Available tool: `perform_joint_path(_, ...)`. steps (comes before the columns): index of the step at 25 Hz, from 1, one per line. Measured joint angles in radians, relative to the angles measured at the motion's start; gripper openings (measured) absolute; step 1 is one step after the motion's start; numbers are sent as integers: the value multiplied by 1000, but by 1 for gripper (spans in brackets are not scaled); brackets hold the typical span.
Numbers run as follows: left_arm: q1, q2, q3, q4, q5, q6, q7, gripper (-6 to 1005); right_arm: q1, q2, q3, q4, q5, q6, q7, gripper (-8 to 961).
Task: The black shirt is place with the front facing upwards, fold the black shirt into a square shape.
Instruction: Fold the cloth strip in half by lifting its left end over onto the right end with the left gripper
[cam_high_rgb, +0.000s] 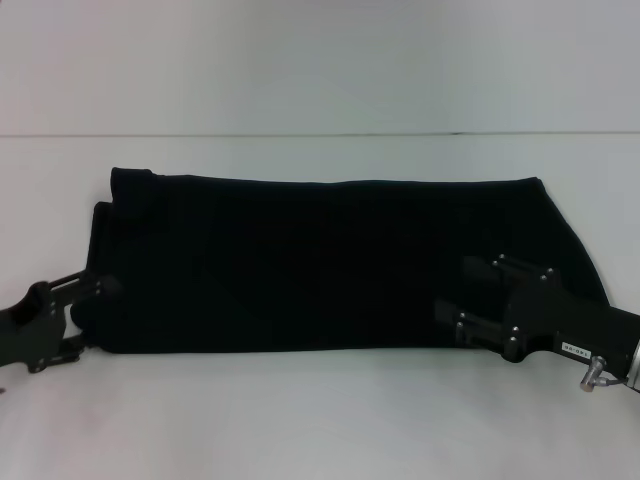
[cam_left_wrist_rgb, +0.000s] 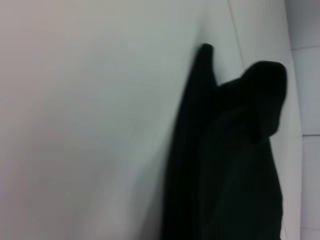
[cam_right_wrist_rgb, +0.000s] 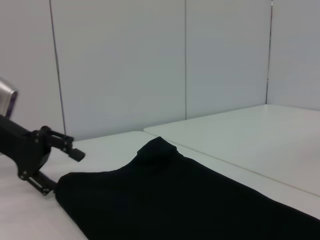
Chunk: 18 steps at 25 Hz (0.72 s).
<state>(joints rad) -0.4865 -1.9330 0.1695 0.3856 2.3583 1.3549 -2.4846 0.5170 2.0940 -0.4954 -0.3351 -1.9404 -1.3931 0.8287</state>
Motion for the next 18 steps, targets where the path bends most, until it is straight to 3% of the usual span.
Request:
perform_joint_path(3,-18,-1,1,0,-2,-4,0,874,1,0,0,1,0,-1,0,731)
perform_joint_path(18,-24,-5,66,23,2,-49,-21,678,3,0,-3,2,1,-1,9,731)
